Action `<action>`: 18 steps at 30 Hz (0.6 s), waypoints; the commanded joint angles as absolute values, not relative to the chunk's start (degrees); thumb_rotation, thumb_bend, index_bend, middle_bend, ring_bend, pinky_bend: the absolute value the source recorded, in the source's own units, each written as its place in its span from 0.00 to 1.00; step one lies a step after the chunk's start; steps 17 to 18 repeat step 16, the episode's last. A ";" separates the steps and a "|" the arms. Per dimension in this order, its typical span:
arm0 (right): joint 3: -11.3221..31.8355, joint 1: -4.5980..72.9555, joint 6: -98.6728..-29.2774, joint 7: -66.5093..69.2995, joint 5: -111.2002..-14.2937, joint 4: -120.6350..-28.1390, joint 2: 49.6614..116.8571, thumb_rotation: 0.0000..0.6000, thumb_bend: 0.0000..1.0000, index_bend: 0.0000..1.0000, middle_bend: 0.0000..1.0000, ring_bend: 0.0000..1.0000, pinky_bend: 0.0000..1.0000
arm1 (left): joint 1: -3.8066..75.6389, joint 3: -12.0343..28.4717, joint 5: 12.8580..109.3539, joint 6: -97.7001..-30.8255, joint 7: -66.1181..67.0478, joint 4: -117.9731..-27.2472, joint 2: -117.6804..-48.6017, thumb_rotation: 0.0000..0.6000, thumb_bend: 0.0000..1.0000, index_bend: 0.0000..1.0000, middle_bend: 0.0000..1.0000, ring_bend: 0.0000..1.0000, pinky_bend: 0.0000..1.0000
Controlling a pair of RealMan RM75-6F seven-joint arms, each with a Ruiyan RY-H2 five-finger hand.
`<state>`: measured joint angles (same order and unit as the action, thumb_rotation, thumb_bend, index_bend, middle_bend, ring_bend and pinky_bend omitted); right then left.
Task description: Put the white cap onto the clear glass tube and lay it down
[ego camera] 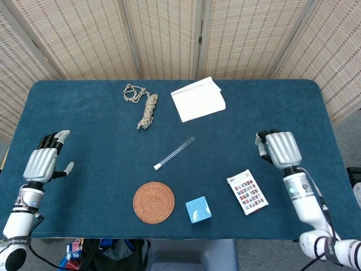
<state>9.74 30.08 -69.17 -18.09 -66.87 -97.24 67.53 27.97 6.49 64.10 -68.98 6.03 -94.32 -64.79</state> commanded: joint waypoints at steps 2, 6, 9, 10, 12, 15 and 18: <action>5.00 22.54 -77.70 -14.61 -73.99 -100.51 64.07 1.00 0.60 0.51 0.45 0.38 0.51 | 23.84 5.02 65.84 -73.89 7.16 -95.86 -64.45 1.00 0.33 0.04 0.00 0.00 0.00; 2.41 17.83 -83.10 -13.20 -77.90 -101.17 63.25 1.00 0.60 0.51 0.45 0.38 0.51 | 20.88 4.39 68.49 -79.08 8.33 -97.14 -64.68 1.00 0.33 0.03 0.00 0.00 0.00; 0.55 14.64 -85.97 -12.31 -79.86 -101.36 63.33 1.00 0.60 0.51 0.45 0.38 0.51 | 18.88 3.31 71.19 -82.31 10.08 -98.49 -64.66 1.00 0.33 0.03 0.00 0.00 0.00; 0.05 13.77 -86.69 -12.10 -80.37 -101.30 63.45 1.00 0.60 0.51 0.46 0.38 0.51 | 18.33 2.91 72.13 -83.14 10.64 -98.95 -64.64 1.00 0.33 0.03 0.00 0.00 0.00; -0.85 11.87 -88.26 -11.31 -81.32 -101.01 63.95 1.00 0.60 0.51 0.46 0.38 0.51 | 17.18 2.10 74.04 -84.76 11.93 -100.03 -64.59 1.00 0.33 0.03 0.00 0.00 0.00; -1.62 9.65 -89.91 -10.07 -82.15 -100.38 64.64 1.00 0.60 0.51 0.46 0.38 0.51 | 15.88 1.13 75.84 -85.95 13.52 -101.60 -64.47 1.00 0.33 0.03 0.00 0.00 0.00; -1.81 8.93 -90.36 -9.58 -82.38 -100.25 64.82 1.00 0.60 0.51 0.46 0.38 0.51 | 15.42 0.81 76.40 -86.26 14.08 -102.13 -64.41 1.00 0.33 0.03 0.00 0.00 0.00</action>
